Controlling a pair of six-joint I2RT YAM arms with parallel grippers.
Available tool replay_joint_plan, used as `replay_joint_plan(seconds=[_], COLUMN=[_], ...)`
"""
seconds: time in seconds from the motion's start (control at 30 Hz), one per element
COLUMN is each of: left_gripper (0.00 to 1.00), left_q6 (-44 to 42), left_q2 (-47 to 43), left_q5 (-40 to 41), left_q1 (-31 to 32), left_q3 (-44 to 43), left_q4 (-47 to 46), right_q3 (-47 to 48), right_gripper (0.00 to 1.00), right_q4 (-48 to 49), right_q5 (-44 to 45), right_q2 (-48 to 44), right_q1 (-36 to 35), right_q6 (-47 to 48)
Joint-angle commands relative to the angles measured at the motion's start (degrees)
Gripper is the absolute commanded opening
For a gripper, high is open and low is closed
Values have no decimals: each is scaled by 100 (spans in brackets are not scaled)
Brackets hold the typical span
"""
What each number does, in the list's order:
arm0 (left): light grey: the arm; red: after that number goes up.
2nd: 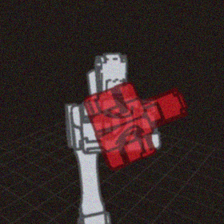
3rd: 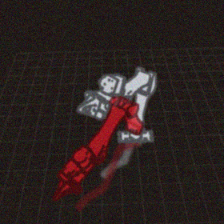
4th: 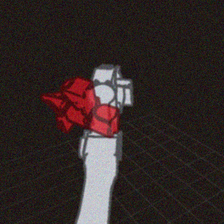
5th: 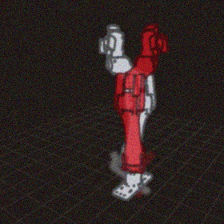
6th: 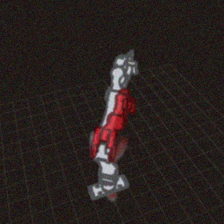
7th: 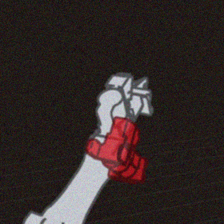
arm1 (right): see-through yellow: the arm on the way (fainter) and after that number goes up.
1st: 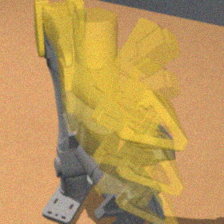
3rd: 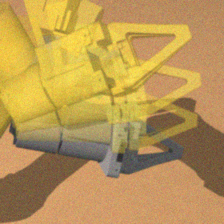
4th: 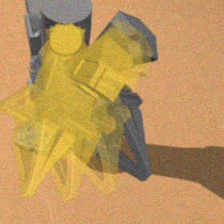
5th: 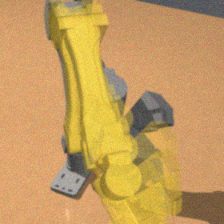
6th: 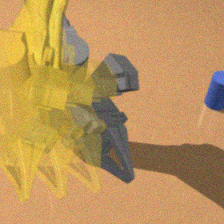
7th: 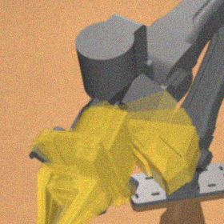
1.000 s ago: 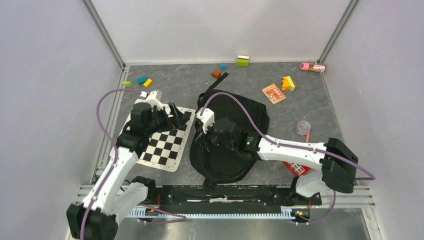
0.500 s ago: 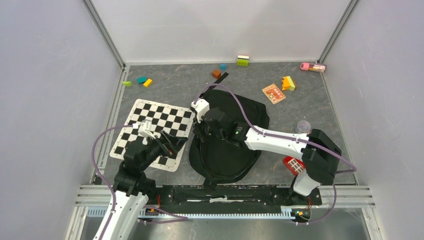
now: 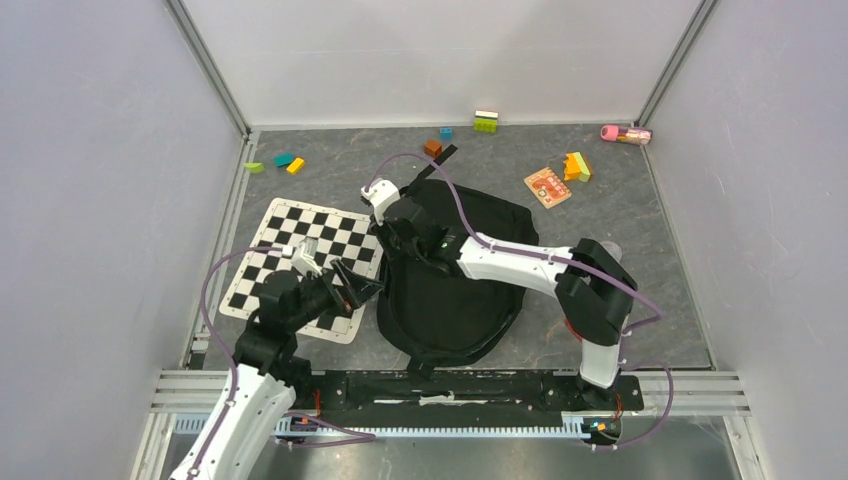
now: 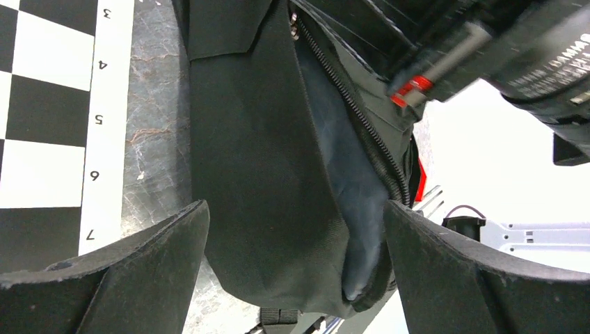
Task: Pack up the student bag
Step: Zip the student bag at the center of the board.
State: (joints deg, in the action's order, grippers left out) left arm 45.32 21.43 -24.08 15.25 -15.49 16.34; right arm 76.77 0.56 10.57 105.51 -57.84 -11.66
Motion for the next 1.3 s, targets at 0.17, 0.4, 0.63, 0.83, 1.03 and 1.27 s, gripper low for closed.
replay_joint_plan(seconds=[0.17,0.4,0.63,0.83,1.03,1.27], left_gripper=[100,100,100,100,100,72], left_q6=[-303,-1260,-1496,-1406,-1309,-1884], left_q2=[45,640,1827,2801,3799,4737], left_q5=[352,457,165,165,-689,-748], left_q1=[14,14,31,58,58,63], left_q3=[-1146,-1975,-2174,-2055,-2224,-2626], left_q4=[1135,1653,1132,805,178,724], right_q3=[1146,654,-1340,-2629,-2932,-2944], right_gripper=[3,65,88,84,77,71], right_q4=[137,-162,-904,-2154,-3106,-3667], right_q5=[854,440,878,518,-115,-177], right_q2=[584,-504,-2635,-4072,-4546,-4240], right_q1=[277,335,369,373,194,-43], right_q6=[779,798,434,527,686,722])
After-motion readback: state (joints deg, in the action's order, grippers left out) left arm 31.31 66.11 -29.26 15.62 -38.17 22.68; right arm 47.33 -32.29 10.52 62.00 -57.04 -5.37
